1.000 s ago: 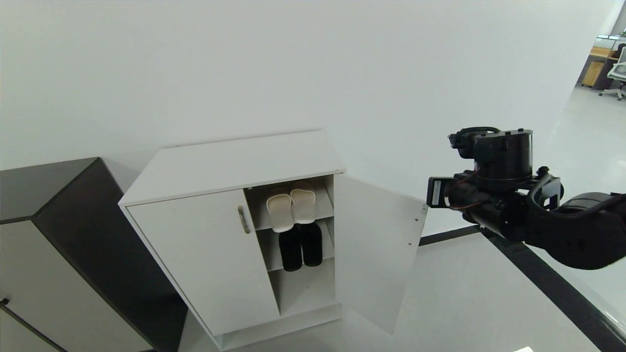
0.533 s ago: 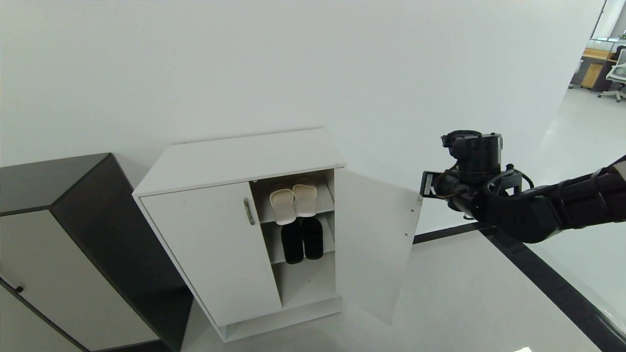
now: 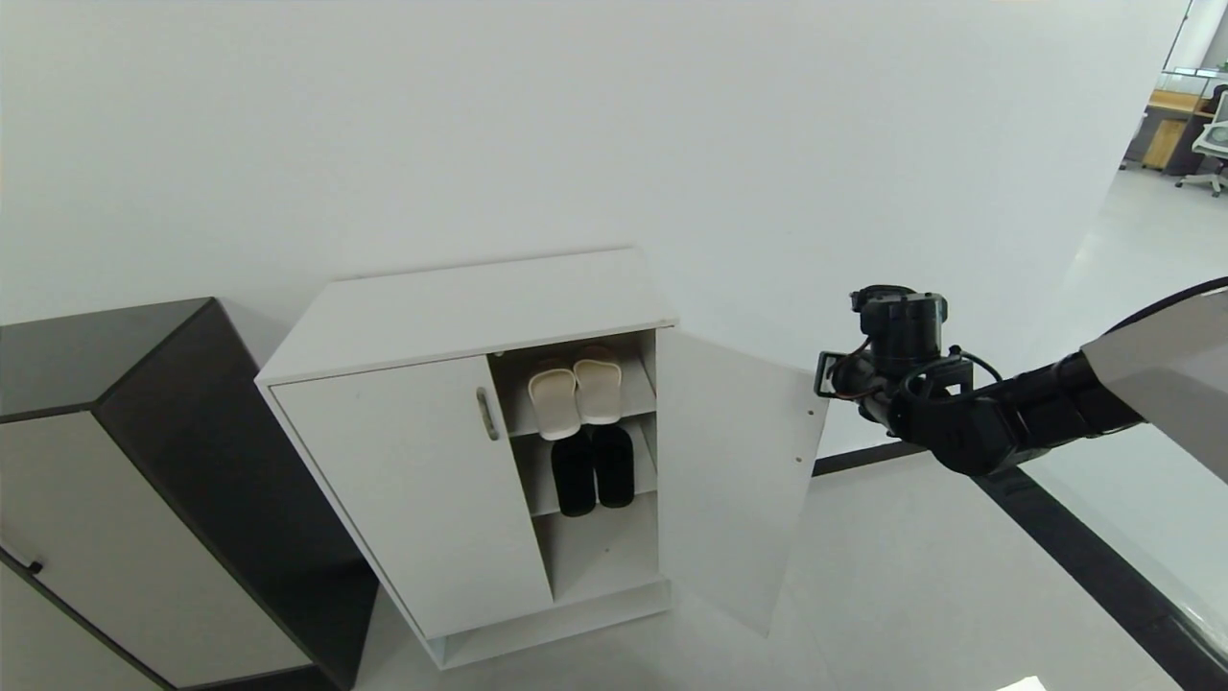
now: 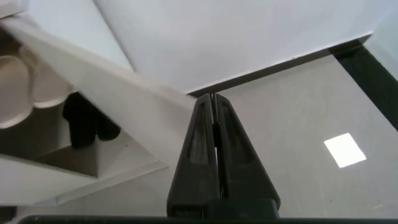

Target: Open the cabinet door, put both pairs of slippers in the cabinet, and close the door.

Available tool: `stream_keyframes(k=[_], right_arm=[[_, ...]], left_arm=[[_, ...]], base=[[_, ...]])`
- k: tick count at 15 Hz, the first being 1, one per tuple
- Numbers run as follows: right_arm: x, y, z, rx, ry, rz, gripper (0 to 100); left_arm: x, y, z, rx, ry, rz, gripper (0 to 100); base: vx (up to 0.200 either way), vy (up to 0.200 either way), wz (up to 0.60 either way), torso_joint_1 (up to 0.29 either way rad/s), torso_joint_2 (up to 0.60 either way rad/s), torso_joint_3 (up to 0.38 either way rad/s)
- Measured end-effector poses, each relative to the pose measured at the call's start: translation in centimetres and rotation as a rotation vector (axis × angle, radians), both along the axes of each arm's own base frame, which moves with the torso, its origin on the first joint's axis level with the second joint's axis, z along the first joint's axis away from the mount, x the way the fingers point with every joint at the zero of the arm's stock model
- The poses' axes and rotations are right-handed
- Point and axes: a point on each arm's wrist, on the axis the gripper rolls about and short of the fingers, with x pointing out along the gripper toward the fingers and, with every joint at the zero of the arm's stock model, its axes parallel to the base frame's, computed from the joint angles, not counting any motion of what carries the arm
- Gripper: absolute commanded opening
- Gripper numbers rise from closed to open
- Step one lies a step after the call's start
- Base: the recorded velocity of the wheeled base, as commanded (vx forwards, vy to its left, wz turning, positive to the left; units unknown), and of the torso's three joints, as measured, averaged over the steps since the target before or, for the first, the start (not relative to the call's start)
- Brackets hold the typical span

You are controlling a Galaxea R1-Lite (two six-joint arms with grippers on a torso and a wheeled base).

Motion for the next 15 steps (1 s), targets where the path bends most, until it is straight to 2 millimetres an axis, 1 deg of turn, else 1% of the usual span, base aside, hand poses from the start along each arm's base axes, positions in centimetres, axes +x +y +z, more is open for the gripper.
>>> stream_keyframes(k=[4,6,8,11,15], right_arm=[[1.4,-0.2,-1.8,-0.006,0.016,-0.016,0],[1.6,-0.2,-2.1,-0.007,0.020,-0.018,0],[1.3,-0.1,-2.2,-0.009,0.027,-0.014,0],[-0.2,0.7,-2.0,-0.018,0.045,0.016,0],[-4.0,3.6,-1.3,-0.034,0.071,0.117,0]], left_arm=[[0.0,0.0,0.0,-0.001,0.000,0.000,0],[0.0,0.0,0.0,-0.001,0.000,0.000,0],[0.0,0.0,0.0,-0.001,0.000,0.000,0],[0.0,0.0,0.0,-0.001,0.000,0.000,0],[0.0,0.0,0.0,-0.001,0.000,0.000,0]], base=[[0.000,0.000,0.00,0.000,0.00,0.000],[0.000,0.000,0.00,0.000,0.00,0.000],[0.000,0.000,0.00,0.000,0.00,0.000],[0.000,0.000,0.00,0.000,0.00,0.000],[0.000,0.000,0.00,0.000,0.00,0.000]])
